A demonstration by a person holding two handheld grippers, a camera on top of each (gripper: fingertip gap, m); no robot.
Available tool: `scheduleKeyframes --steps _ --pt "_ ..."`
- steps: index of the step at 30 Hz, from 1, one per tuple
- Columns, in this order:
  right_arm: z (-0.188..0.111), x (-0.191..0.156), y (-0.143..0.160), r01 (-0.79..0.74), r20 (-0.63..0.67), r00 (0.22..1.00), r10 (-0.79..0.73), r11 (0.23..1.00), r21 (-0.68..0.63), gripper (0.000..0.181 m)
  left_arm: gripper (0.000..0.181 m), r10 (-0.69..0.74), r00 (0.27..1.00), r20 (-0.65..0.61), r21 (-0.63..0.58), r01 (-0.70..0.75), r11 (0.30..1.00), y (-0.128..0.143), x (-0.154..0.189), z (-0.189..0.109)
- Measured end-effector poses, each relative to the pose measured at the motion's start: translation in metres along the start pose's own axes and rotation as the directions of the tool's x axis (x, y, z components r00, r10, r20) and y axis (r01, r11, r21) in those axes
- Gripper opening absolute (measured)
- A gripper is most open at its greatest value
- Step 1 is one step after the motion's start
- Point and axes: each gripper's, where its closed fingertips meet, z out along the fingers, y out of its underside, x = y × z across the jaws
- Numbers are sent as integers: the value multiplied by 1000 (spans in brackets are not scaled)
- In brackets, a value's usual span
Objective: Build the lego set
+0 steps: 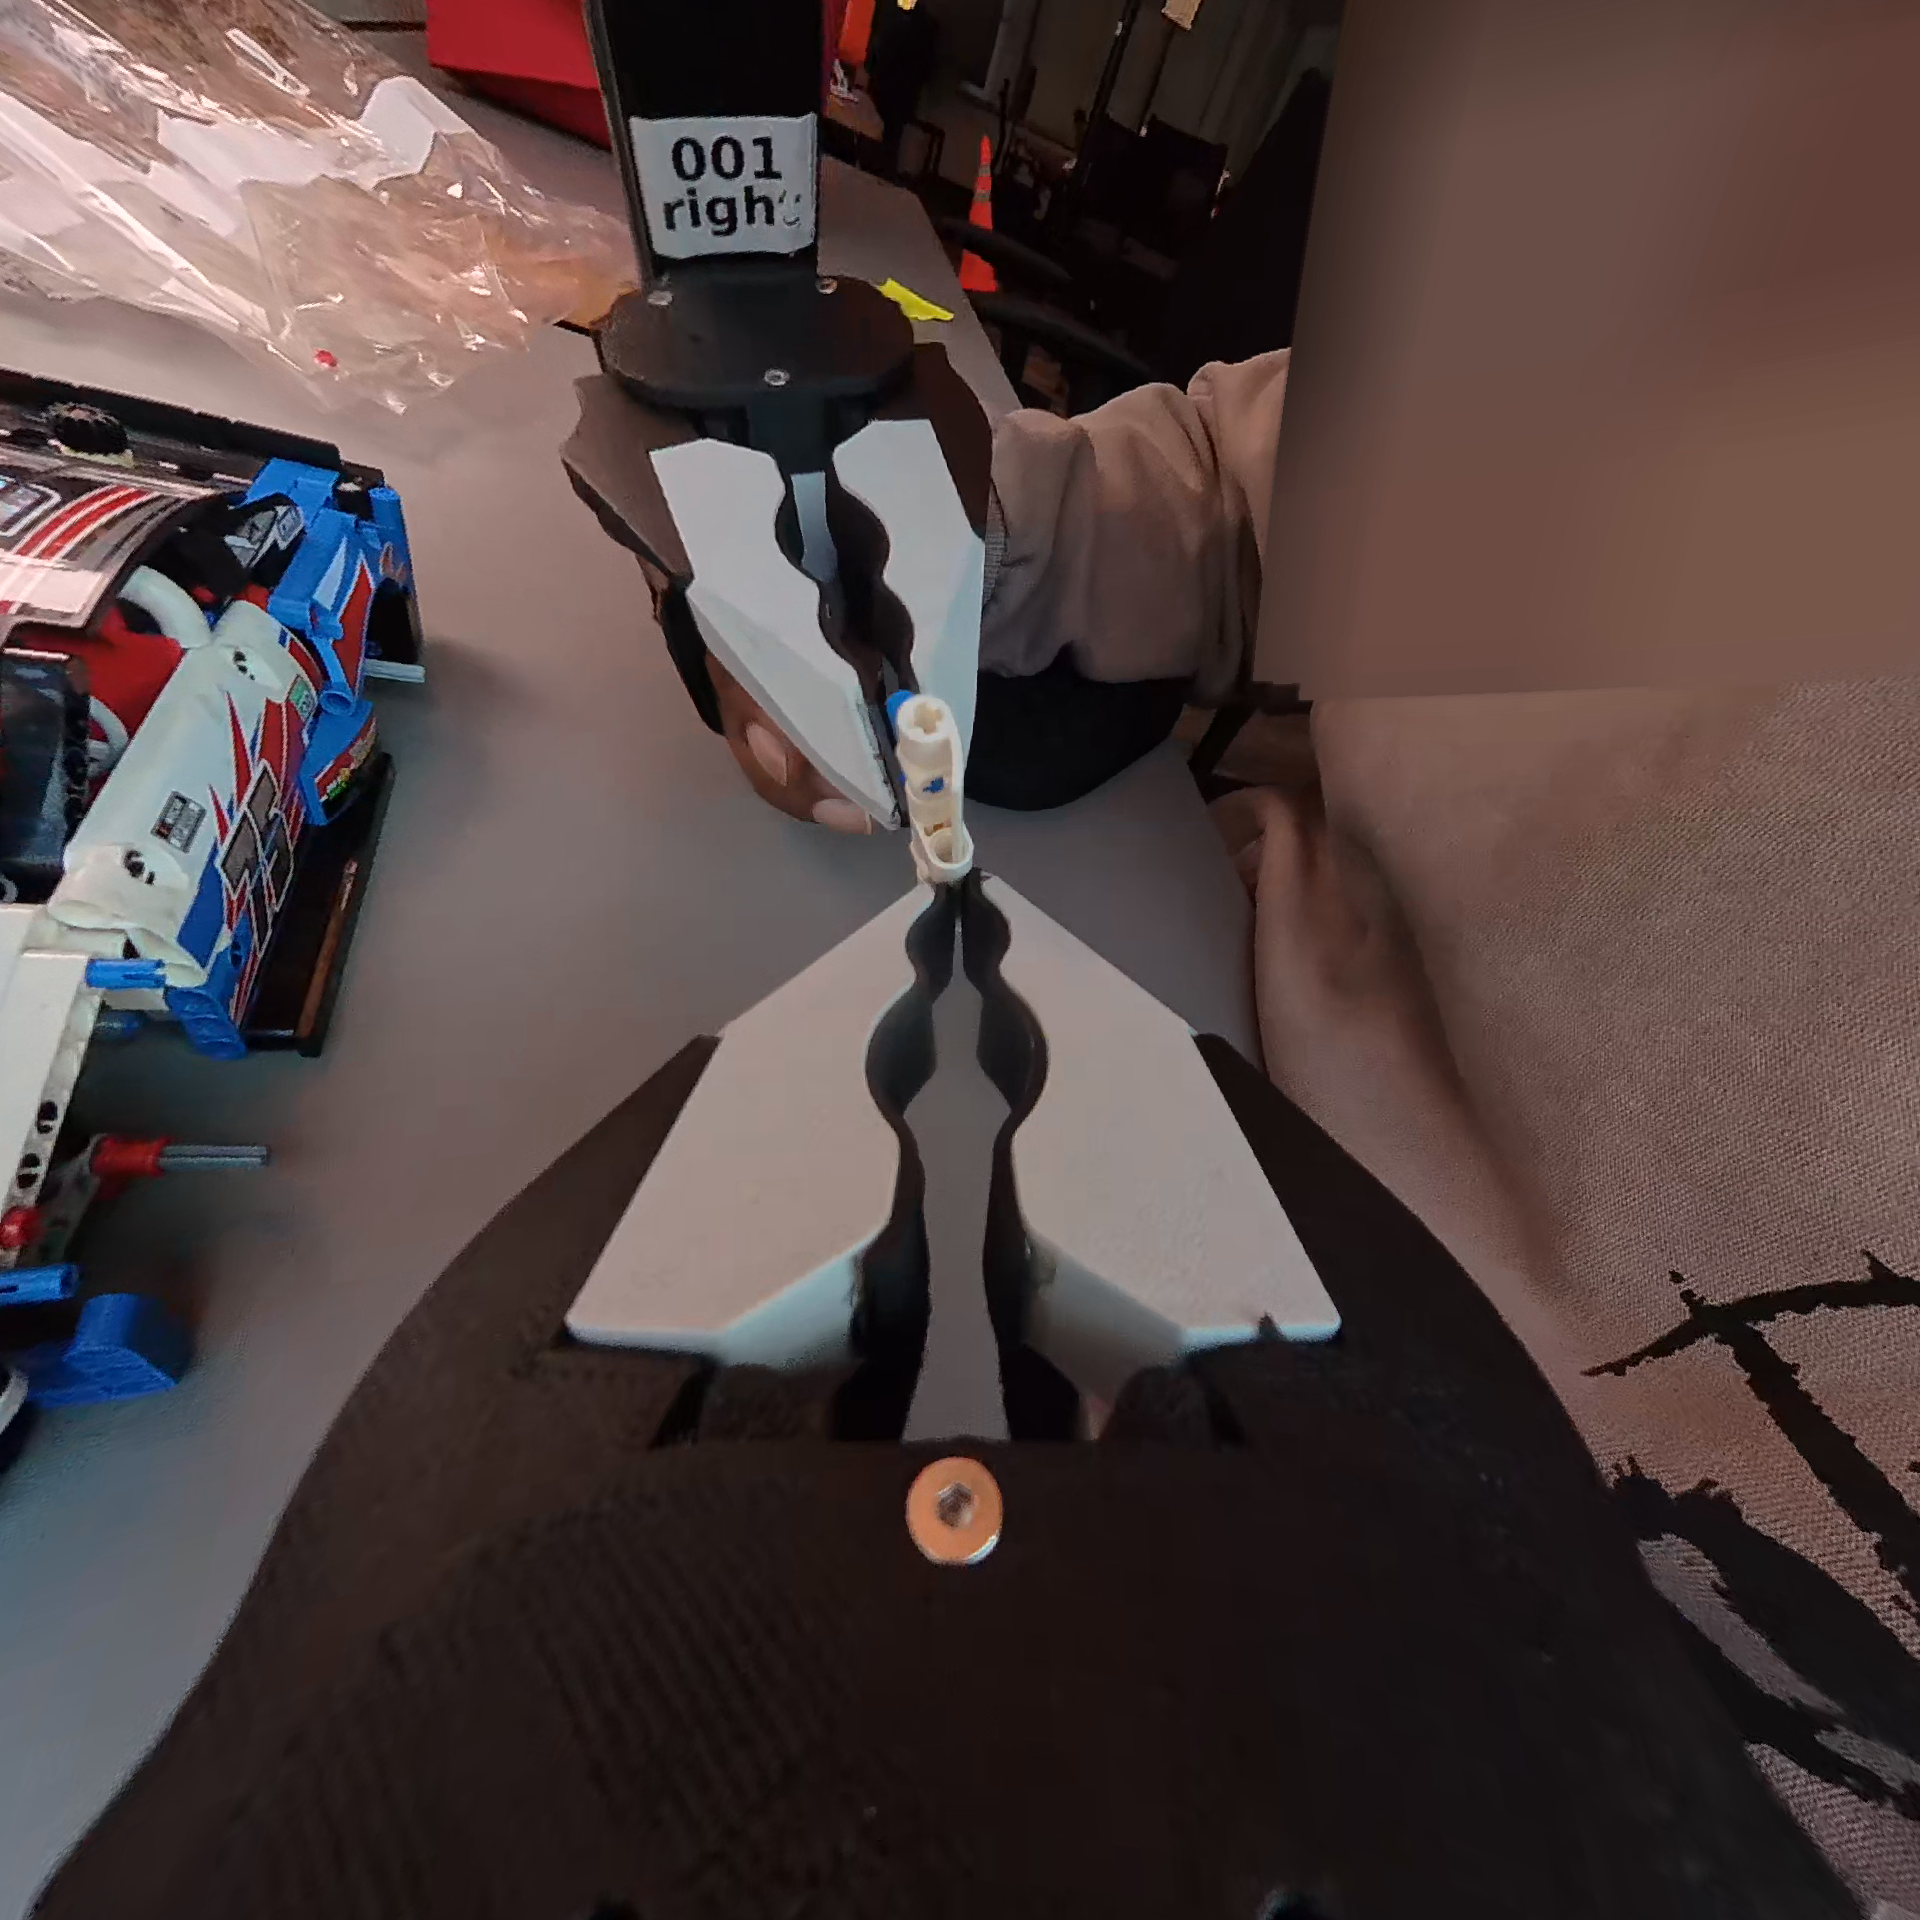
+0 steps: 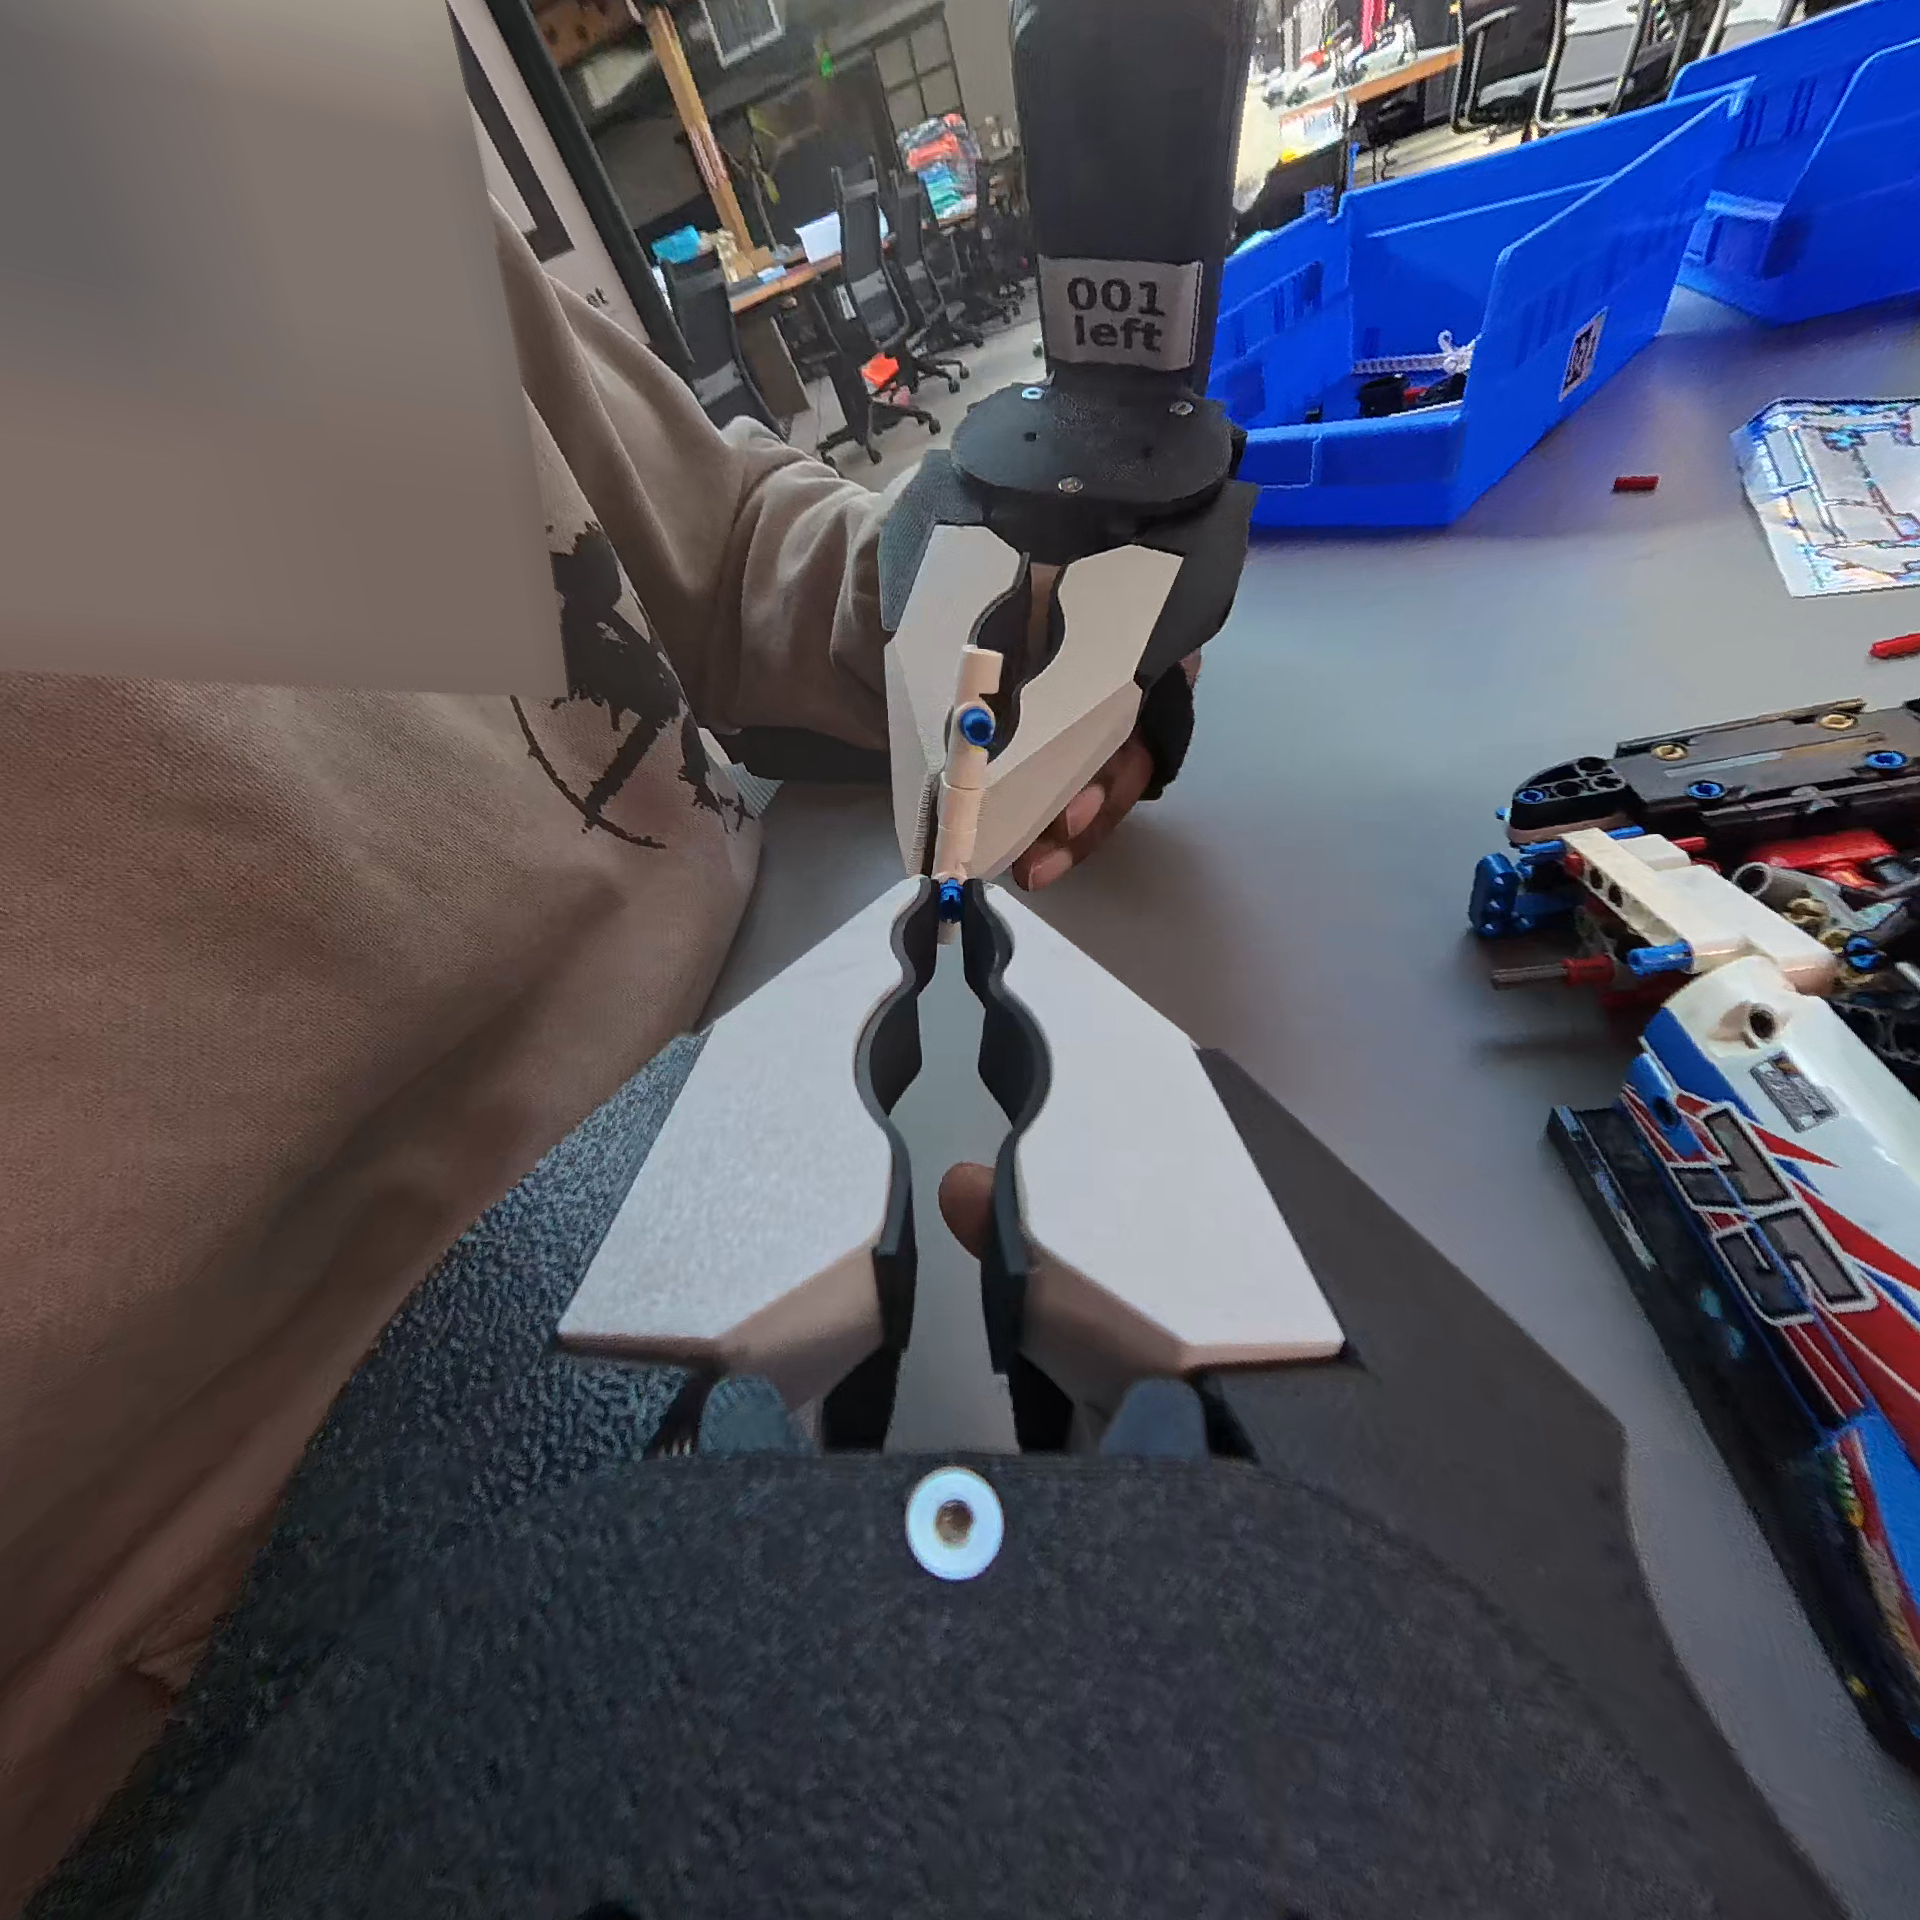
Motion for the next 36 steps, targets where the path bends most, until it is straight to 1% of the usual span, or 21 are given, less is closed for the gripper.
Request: scheduleKeyframes --steps 5,7,13,19,24,28,30,32,34,36 --pt "2 -7 -1 -31 49 998 30 999 18 3 0 7 999 -32 9 -7 1000 0 6 2" --pt "2 -7 1 -30 49 998 29 999 13 3 0 12 1000 -28 8 -12 1000 0 6 2" --pt "-1 -9 -11 -76 83 994 68 992 104 3 0 3 999 -35 87 0 996 -11 9 1" --pt "-5 -9 -26 -85 86 994 69 978 192 3 0 4 1000 -19 178 -1 984 -26 8 -2" --pt "-8 -11 -33 -99 109 991 75 967 234 3 0 10 1000 -23 222 -4 975 -33 11 -2" --pt "-8 -9 -34 -102 103 992 80 967 234 3 0 16 1000 -25 197 -11 980 -32 8 -4" --pt "-9 -8 -30 -74 93 994 57 979 188 3 0 41 999 -13 150 -39 988 -28 7 -2" --pt "-10 -8 -27 -28 70 997 18 988 149 9 0 55 998 -3 111 -54 992 -23 7 0" --pt "-13 -8 -25 -11 65 998 3 992 128 12 0 58 998 3 89 -58 994 -19 7 0" --pt "-13 -6 -17 22 39 999 -24 997 69 13 0 61 998 8 68 -61 996 -16 6 1"
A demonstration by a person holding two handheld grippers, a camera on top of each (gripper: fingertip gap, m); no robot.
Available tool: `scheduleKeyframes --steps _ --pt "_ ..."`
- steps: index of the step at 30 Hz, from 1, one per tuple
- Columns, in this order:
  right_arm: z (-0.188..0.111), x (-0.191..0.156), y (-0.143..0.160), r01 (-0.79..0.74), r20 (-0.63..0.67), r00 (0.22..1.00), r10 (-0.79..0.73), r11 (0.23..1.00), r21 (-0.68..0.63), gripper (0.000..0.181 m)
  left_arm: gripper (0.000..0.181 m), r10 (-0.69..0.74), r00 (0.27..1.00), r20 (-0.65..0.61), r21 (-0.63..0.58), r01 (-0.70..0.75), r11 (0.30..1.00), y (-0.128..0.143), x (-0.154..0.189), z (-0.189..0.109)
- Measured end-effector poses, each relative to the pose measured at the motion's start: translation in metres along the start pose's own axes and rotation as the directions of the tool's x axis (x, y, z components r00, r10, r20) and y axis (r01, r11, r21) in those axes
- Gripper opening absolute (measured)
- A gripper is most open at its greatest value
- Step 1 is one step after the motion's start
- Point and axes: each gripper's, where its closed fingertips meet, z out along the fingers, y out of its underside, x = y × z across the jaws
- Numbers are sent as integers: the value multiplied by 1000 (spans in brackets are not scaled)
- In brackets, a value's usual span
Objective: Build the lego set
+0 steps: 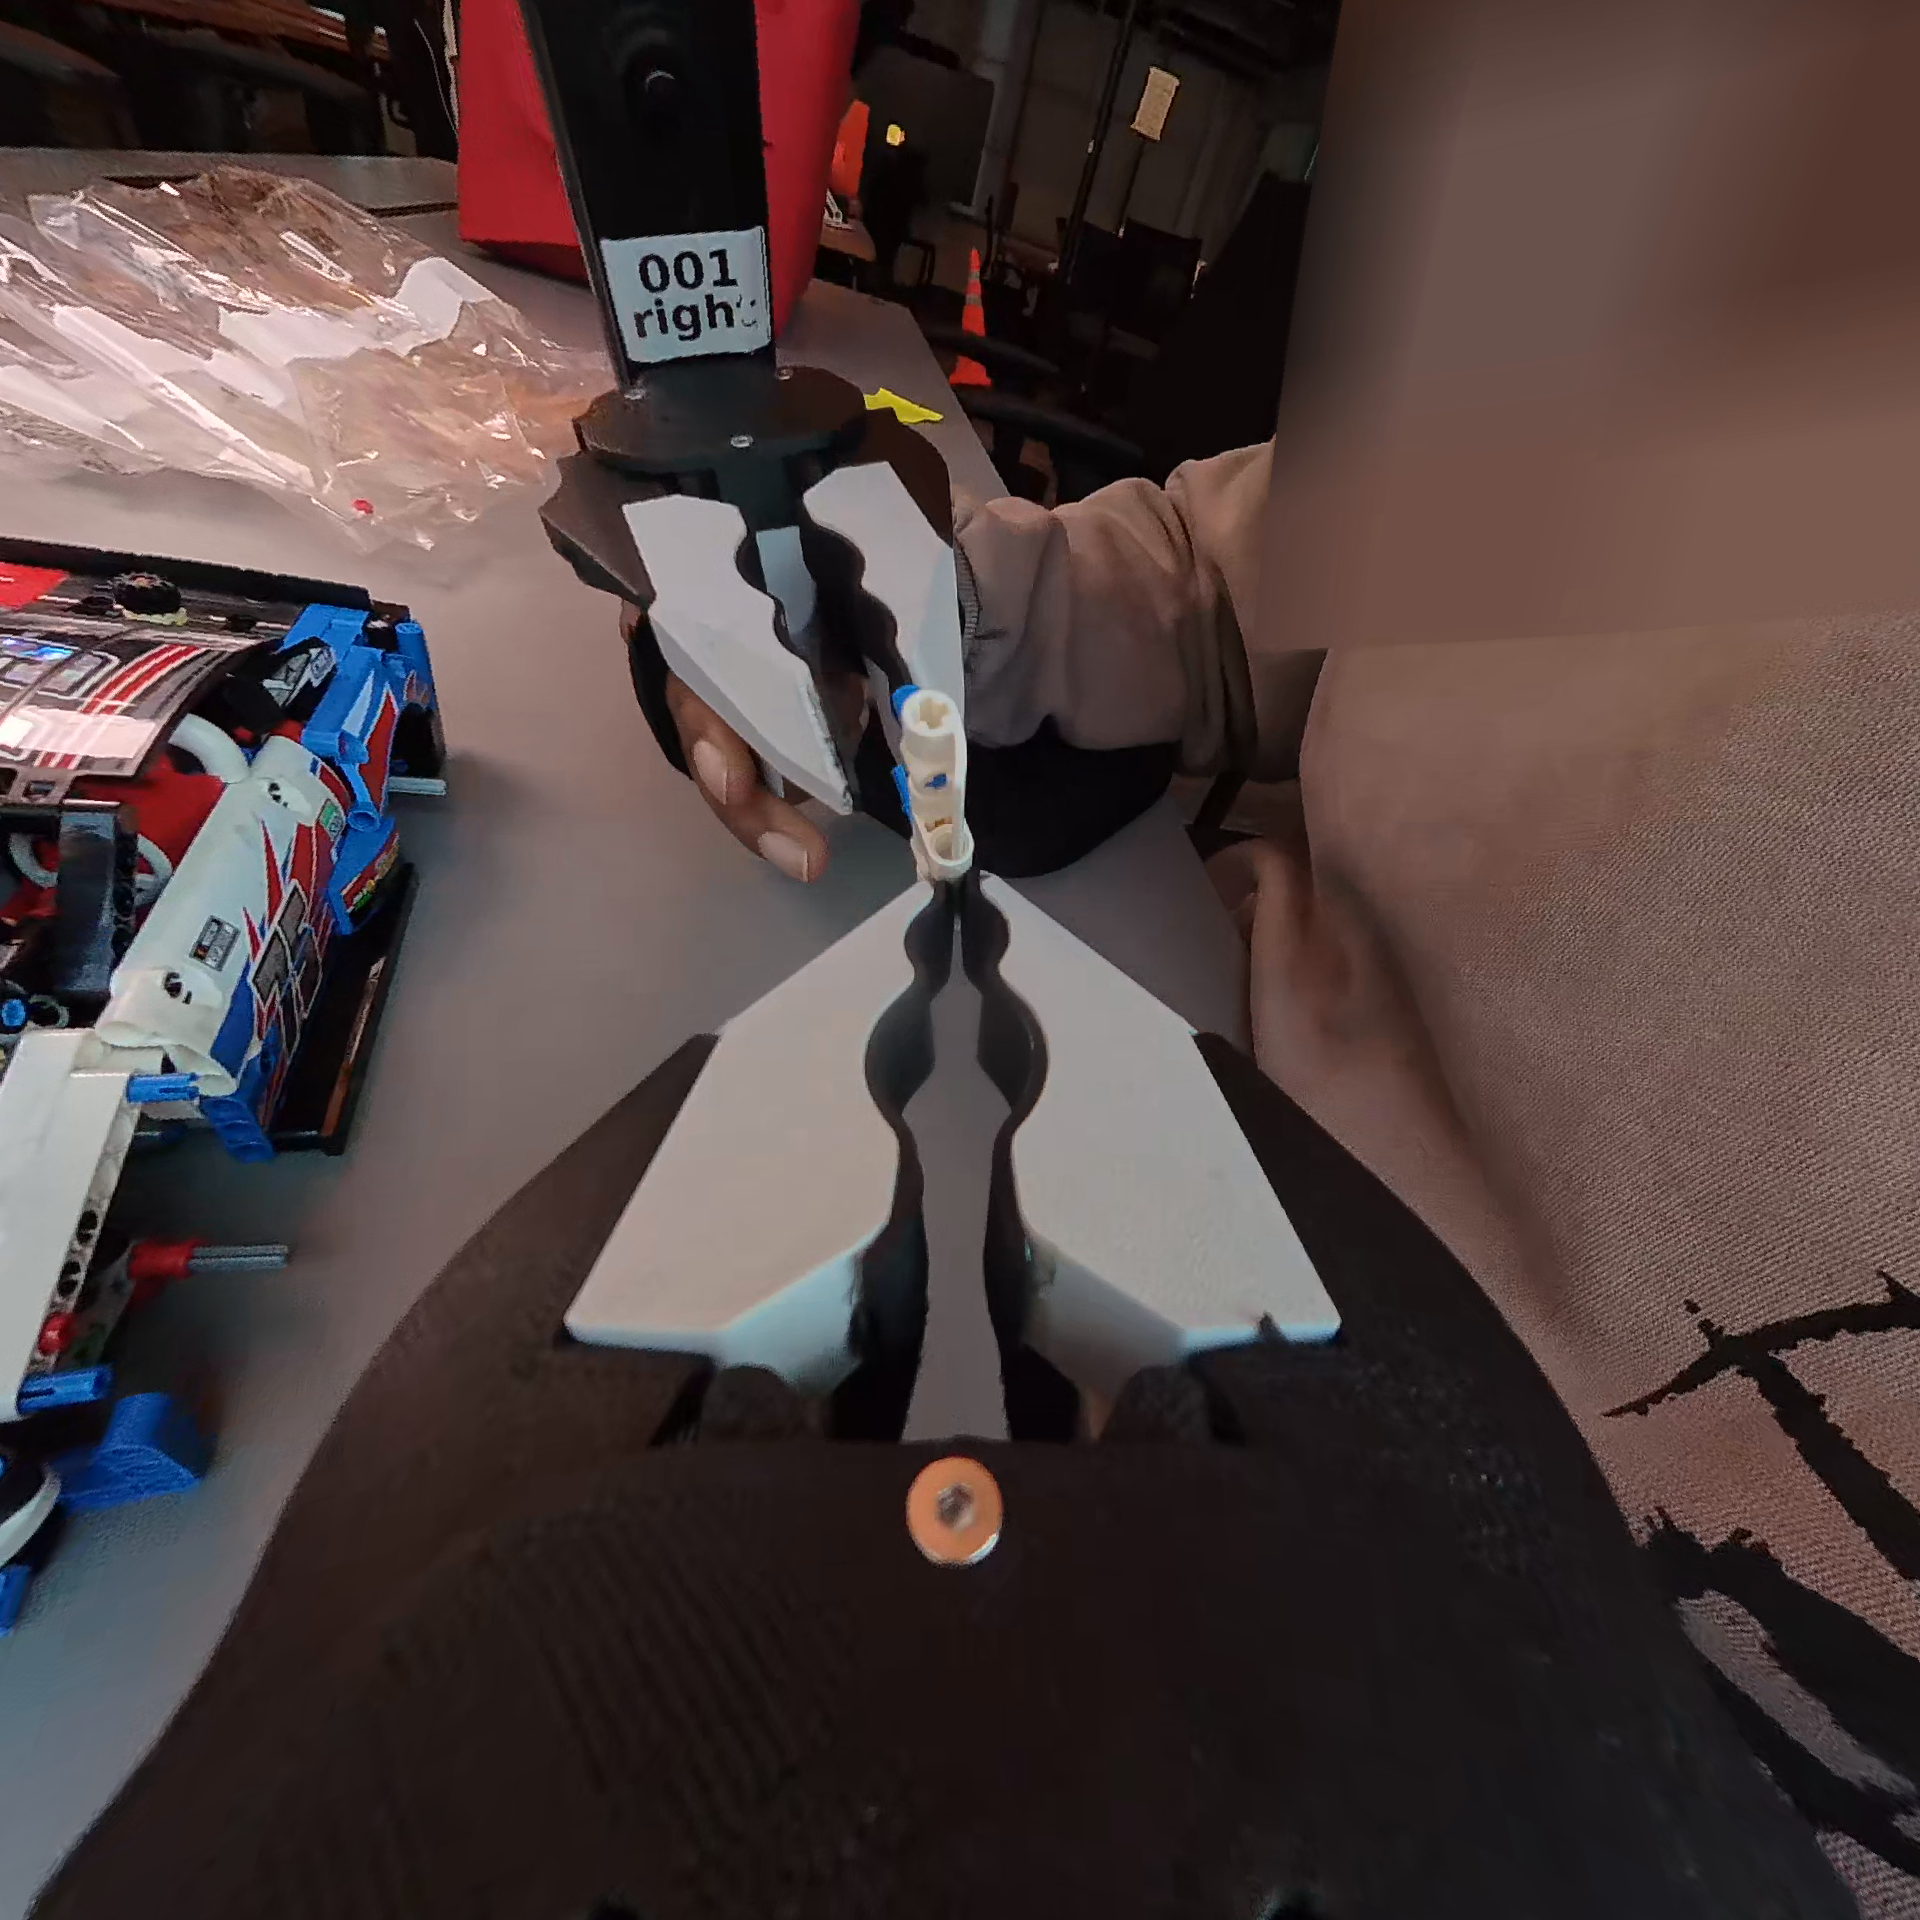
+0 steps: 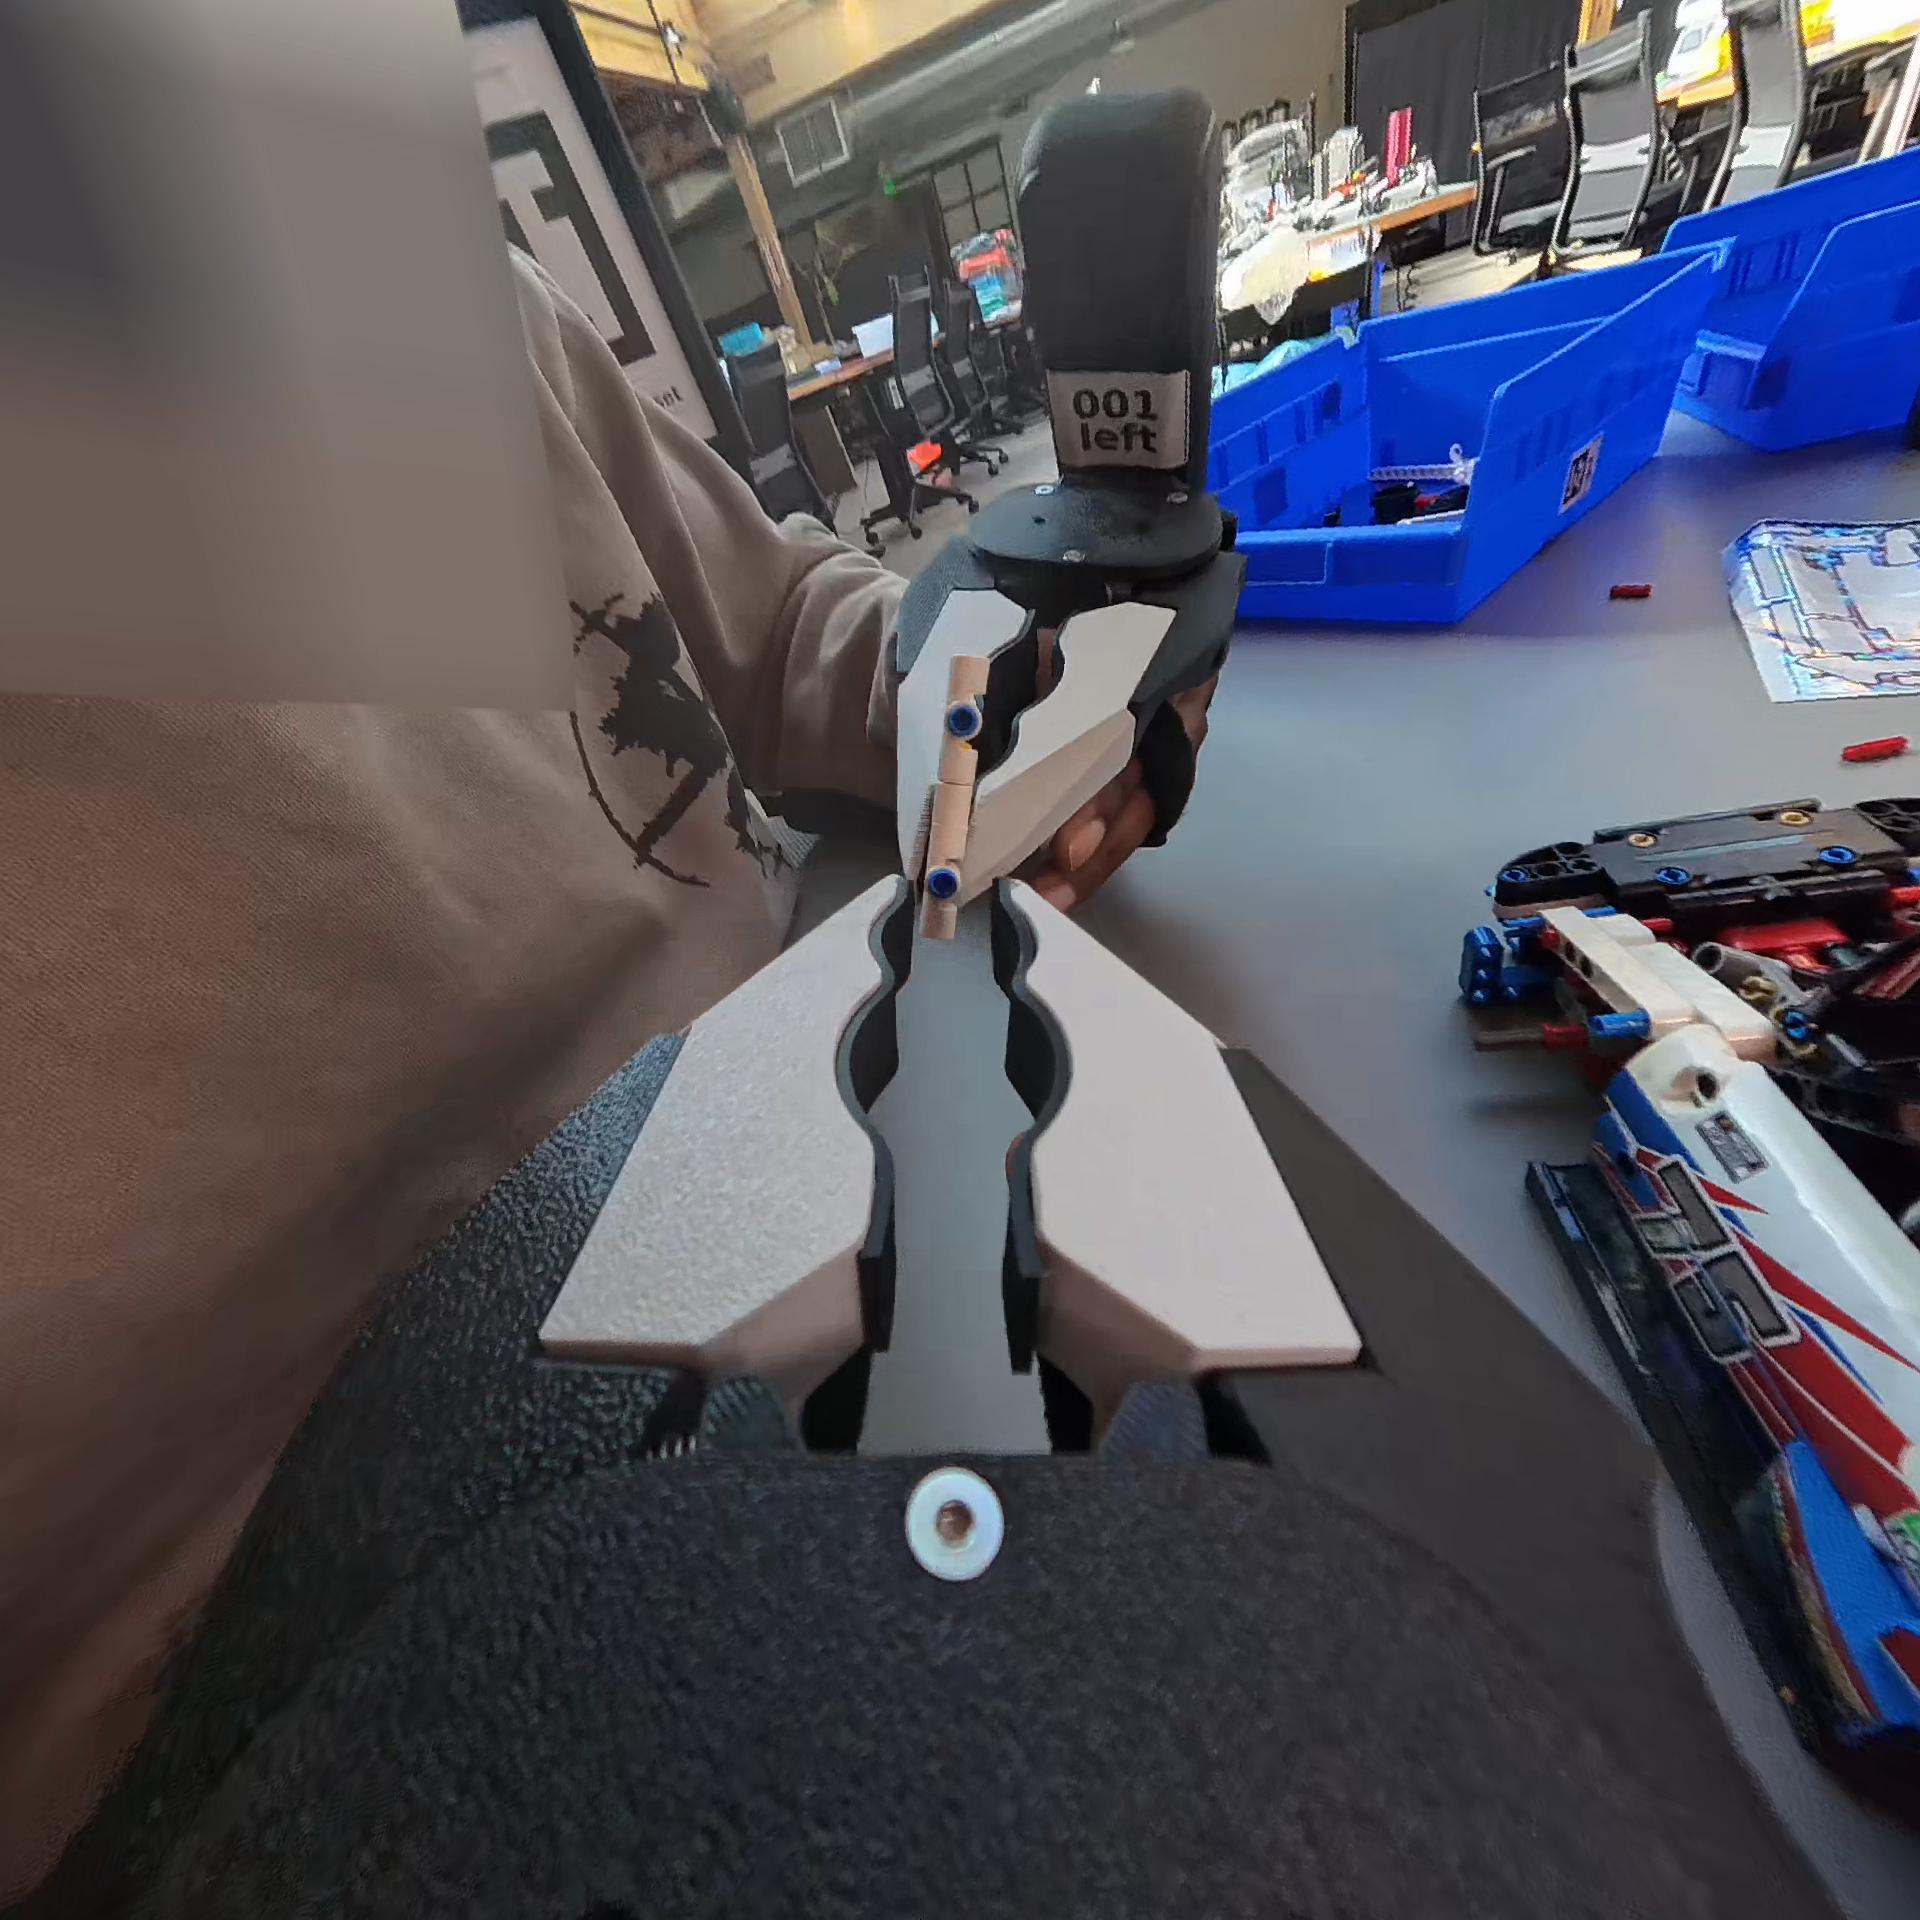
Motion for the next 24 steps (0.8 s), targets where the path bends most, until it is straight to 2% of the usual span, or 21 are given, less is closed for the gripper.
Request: scheduleKeyframes --steps 9,19,24 --pt "3 -2 8 32 -6 999 -33 997 -65 3 0 -8 1000 -5 -29 8 1000 7 0 3" --pt "3 -5 -5 -41 33 999 39 998 56 2 0 -47 999 -21 109 49 993 -11 3 -1" --pt "5 -7 -5 -73 65 996 68 995 68 2 0 -41 999 -36 97 44 994 -9 6 0"
